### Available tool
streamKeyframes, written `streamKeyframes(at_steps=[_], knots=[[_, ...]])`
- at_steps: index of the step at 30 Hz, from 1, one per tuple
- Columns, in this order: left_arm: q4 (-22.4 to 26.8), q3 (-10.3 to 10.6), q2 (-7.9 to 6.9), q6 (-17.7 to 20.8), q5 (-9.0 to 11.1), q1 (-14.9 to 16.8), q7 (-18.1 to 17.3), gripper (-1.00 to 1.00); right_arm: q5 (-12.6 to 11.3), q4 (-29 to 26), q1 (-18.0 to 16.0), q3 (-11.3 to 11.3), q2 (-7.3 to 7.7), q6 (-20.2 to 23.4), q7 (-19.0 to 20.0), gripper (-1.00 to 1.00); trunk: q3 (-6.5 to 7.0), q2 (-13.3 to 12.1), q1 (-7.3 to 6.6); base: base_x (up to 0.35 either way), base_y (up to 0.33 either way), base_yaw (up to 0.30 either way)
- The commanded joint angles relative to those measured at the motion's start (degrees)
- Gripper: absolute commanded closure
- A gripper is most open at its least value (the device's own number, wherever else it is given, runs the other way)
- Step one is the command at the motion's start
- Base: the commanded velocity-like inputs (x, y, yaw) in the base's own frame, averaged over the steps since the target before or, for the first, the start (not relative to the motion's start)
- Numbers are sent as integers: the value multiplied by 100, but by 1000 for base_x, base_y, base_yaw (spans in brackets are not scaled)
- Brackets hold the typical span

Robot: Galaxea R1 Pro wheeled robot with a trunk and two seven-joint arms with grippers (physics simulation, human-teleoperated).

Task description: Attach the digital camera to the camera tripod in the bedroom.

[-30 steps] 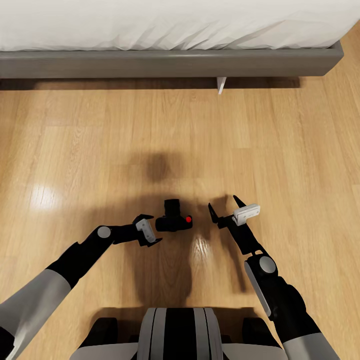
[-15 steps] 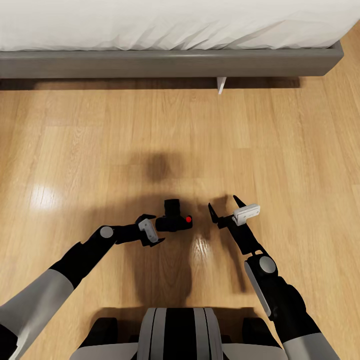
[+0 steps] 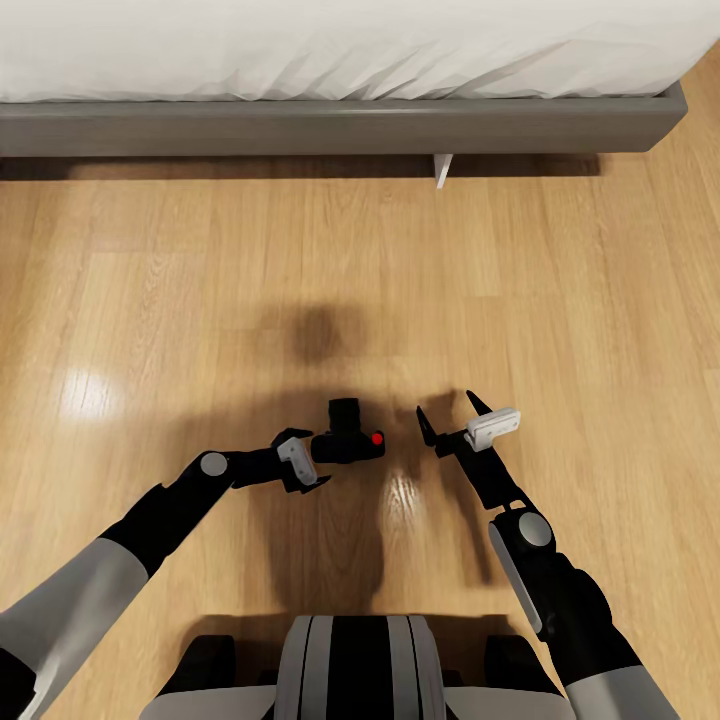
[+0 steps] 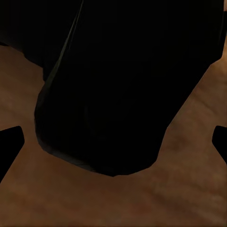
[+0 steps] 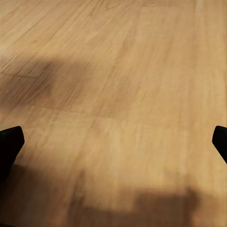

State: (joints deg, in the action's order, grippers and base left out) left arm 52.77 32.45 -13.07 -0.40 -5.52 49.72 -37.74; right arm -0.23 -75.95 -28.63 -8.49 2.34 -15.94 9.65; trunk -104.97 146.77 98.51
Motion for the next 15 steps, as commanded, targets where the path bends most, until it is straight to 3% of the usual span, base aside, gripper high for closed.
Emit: streamKeyframes(at_steps=[1, 15], knots=[[8, 6, -3, -4, -37, 4, -4, -100, -3, 2, -2, -3, 3, -15, 11, -100, -3, 1, -1, 0, 0, 0], [6, 5, -23, -8, -37, 2, -3, -100, -3, 2, -2, -3, 3, -15, 11, -100, -3, 1, -1, 0, 0, 0]])
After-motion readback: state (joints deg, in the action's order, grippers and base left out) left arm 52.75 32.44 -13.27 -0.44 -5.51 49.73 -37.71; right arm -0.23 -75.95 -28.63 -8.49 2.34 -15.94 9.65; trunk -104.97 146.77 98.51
